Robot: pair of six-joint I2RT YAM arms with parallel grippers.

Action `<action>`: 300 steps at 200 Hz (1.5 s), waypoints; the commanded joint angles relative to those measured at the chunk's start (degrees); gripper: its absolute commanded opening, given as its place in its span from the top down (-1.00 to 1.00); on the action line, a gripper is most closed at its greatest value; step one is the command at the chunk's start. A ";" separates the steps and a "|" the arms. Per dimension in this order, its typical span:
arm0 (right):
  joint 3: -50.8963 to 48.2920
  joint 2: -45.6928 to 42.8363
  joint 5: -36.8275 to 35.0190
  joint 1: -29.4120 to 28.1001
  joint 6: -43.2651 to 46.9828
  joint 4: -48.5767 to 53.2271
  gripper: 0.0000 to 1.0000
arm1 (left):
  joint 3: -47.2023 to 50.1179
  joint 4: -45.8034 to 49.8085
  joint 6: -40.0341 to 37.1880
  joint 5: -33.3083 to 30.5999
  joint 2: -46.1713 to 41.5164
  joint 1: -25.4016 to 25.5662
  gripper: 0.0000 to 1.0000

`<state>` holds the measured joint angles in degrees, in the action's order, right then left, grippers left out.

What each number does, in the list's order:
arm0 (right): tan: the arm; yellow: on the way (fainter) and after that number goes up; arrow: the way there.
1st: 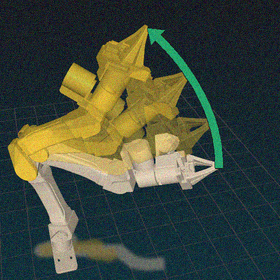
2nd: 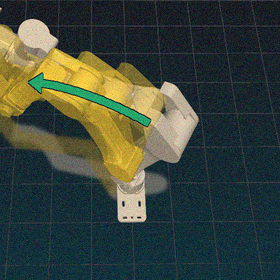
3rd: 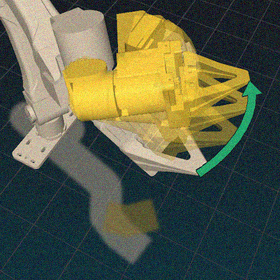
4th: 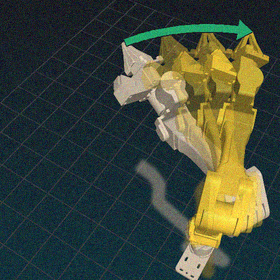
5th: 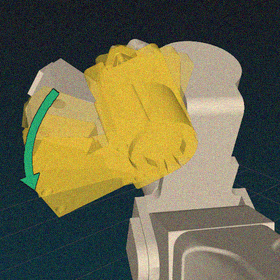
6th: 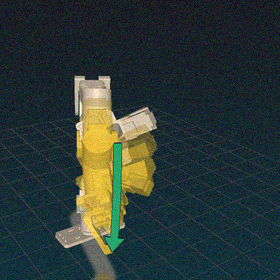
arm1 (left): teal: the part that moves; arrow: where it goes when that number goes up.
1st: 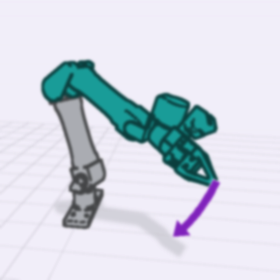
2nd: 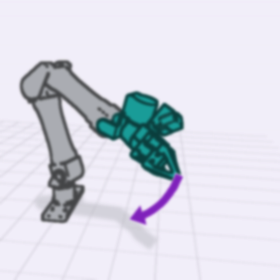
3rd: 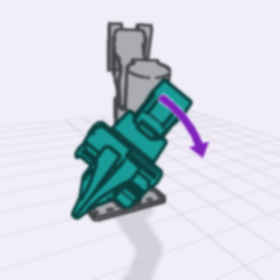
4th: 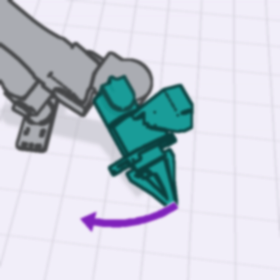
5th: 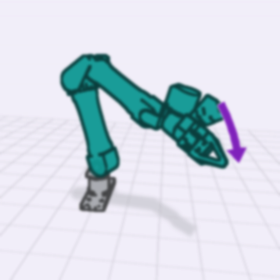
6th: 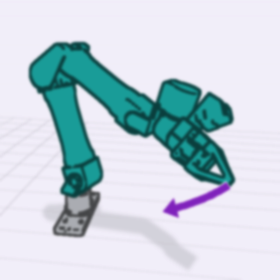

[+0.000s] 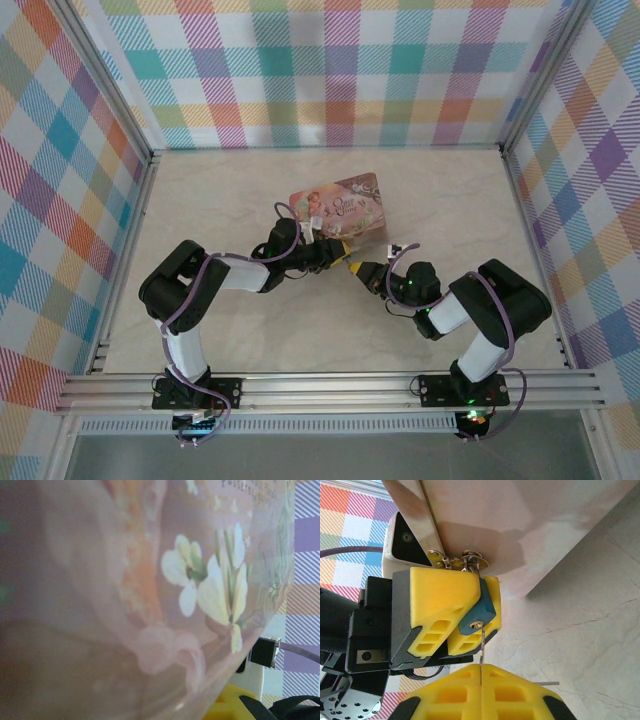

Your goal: Unlock the padlock with the key

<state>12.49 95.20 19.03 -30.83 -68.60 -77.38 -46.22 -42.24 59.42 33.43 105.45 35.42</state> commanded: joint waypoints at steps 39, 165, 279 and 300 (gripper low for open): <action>1.31 -1.51 -0.70 -0.28 -0.31 -3.21 1.00 | 1.11 -3.71 2.94 3.11 0.02 -0.18 0.66; 2.64 -0.81 -1.80 -0.26 -1.08 -3.21 1.00 | 0.91 -5.65 4.12 3.57 0.37 -0.09 0.66; 2.73 2.65 -7.79 -0.30 -14.06 -3.26 1.00 | 1.96 -11.29 6.59 4.19 0.77 -0.09 0.67; 2.42 1.70 -7.97 -0.27 -14.50 -3.24 1.00 | 1.93 -11.45 6.58 4.27 0.90 -0.09 0.67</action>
<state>14.79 97.69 15.05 -31.16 -80.58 -78.19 -45.08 -48.88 63.88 33.12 106.26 34.61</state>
